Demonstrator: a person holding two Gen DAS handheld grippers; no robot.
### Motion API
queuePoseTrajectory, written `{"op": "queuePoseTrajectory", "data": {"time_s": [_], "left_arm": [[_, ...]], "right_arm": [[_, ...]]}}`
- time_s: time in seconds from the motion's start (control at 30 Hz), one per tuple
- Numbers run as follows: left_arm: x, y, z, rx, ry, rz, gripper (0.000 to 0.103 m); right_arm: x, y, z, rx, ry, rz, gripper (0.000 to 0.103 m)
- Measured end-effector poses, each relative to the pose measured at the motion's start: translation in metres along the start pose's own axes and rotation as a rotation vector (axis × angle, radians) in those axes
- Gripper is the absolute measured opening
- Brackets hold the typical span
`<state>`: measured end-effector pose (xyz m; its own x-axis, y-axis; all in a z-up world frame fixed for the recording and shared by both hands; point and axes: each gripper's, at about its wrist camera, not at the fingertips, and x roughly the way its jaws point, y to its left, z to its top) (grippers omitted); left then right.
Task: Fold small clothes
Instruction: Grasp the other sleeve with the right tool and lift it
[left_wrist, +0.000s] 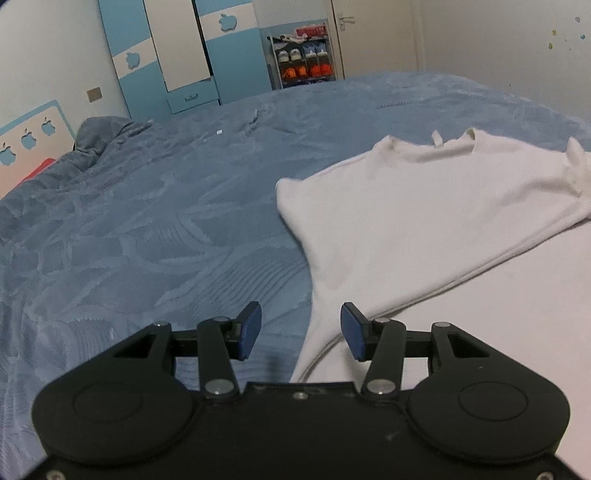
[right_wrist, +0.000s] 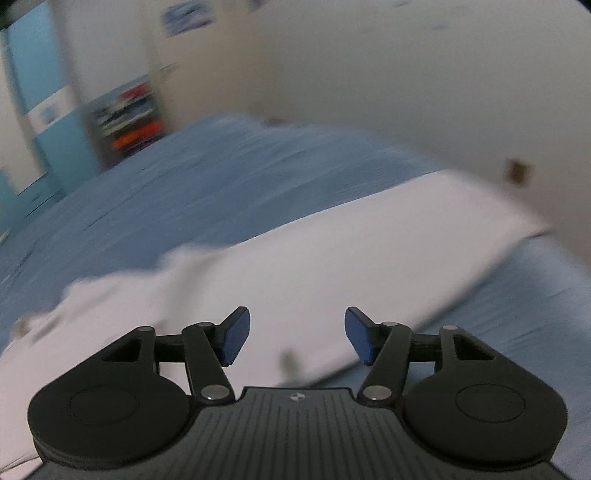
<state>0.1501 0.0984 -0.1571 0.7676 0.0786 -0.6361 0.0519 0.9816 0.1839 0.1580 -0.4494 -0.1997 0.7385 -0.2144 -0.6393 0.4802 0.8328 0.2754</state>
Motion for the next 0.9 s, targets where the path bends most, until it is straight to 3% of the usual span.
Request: {"op": "queuePoseTrajectory", "data": {"time_s": [0.2,0.3,0.37,0.47,0.5,0.53,0.57,0.67,0.77,0.9], "left_arm": [[-0.005,-0.027,0.01,0.065,-0.009,0.012,0.05],[-0.004,-0.036,0.014,0.06,-0.003,0.0,0.05],[-0.004,-0.043,0.017,0.07,-0.001,0.002,0.05],[-0.003,-0.051,0.019,0.091,0.001,0.016,0.05],[-0.002,-0.052,0.02,0.093,0.003,0.018,0.05],[-0.001,-0.053,0.021,0.093,0.008,0.02,0.05],[0.0,-0.054,0.022,0.094,0.01,0.022,0.05],[-0.002,-0.052,0.025,0.098,-0.003,0.042,0.05],[-0.004,-0.043,0.026,0.076,-0.006,0.06,0.05],[-0.007,-0.031,0.026,0.064,0.003,0.078,0.05]], "right_arm": [[0.019,-0.137,0.04,0.229,0.008,-0.205,0.075],[0.033,-0.187,0.047,0.436,0.021,-0.11,0.075],[0.043,-0.199,0.051,0.487,0.024,-0.097,0.075],[0.064,-0.195,0.058,0.448,0.032,-0.156,0.073],[0.075,-0.194,0.062,0.435,0.046,-0.173,0.065],[0.082,-0.195,0.064,0.436,0.058,-0.183,0.052],[0.088,-0.196,0.065,0.439,0.057,-0.188,0.023],[0.08,-0.188,0.071,0.393,-0.001,-0.206,0.017],[0.058,-0.162,0.076,0.268,-0.117,-0.208,0.014],[0.019,-0.111,0.082,0.099,-0.272,-0.108,0.014]]}}
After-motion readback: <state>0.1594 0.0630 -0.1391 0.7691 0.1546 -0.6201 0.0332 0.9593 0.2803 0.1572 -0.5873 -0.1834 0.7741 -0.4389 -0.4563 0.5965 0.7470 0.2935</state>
